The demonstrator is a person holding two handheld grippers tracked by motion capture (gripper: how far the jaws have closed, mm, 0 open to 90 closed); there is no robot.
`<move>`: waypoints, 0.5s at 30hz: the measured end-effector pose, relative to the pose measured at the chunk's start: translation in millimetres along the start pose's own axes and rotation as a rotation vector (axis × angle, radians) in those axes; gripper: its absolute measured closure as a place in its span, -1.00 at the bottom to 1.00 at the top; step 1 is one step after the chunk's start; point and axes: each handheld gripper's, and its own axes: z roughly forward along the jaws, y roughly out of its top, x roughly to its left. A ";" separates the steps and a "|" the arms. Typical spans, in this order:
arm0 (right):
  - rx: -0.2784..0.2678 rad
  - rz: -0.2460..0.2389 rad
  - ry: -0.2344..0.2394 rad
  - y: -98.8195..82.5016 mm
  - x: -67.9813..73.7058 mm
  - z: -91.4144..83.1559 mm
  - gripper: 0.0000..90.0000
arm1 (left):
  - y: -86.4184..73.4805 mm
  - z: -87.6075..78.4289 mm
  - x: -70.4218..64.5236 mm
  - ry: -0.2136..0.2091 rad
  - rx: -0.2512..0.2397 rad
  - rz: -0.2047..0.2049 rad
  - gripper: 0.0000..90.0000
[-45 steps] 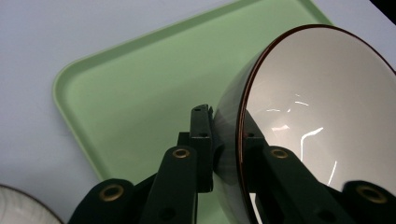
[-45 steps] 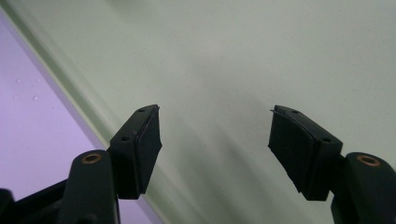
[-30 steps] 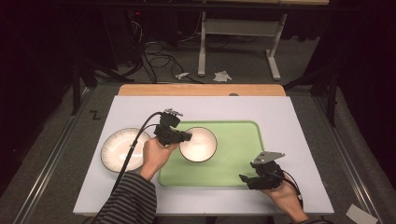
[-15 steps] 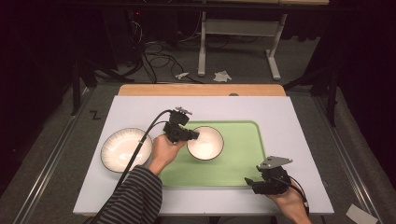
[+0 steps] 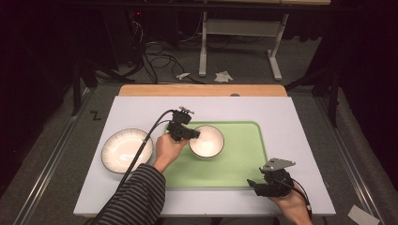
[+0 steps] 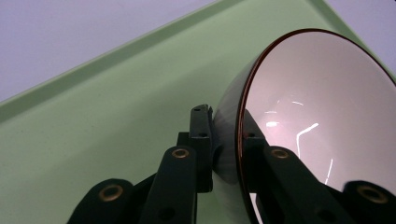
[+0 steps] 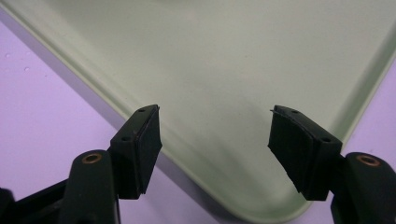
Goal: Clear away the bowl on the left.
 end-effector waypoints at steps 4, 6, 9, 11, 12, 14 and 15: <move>0.002 -0.007 0.002 0.8 1.1 0.9 -0.21 | 1.1 5.2 2.9 0.008 -0.003 -0.012 0.80; 0.002 -0.007 0.003 0.9 0.8 0.9 -0.21 | 0.5 9.0 3.2 0.009 0.000 -0.018 0.80; -0.002 -0.007 0.003 0.9 0.3 0.9 -0.21 | -1.6 15.2 3.2 0.015 0.006 -0.019 0.80; 0.001 -0.006 0.001 1.1 0.5 0.9 -0.21 | -2.4 19.0 3.7 0.021 0.007 -0.017 0.80; 0.001 -0.005 0.003 1.2 0.7 0.9 -0.21 | -2.2 20.8 4.3 0.023 0.010 -0.020 0.80; 0.002 -0.007 0.004 1.2 0.9 1.0 -0.21 | -1.8 25.1 6.1 0.026 0.008 -0.030 0.79; -0.002 -0.006 0.006 1.0 1.1 1.5 -0.21 | -1.5 27.2 6.7 0.029 0.006 -0.035 0.79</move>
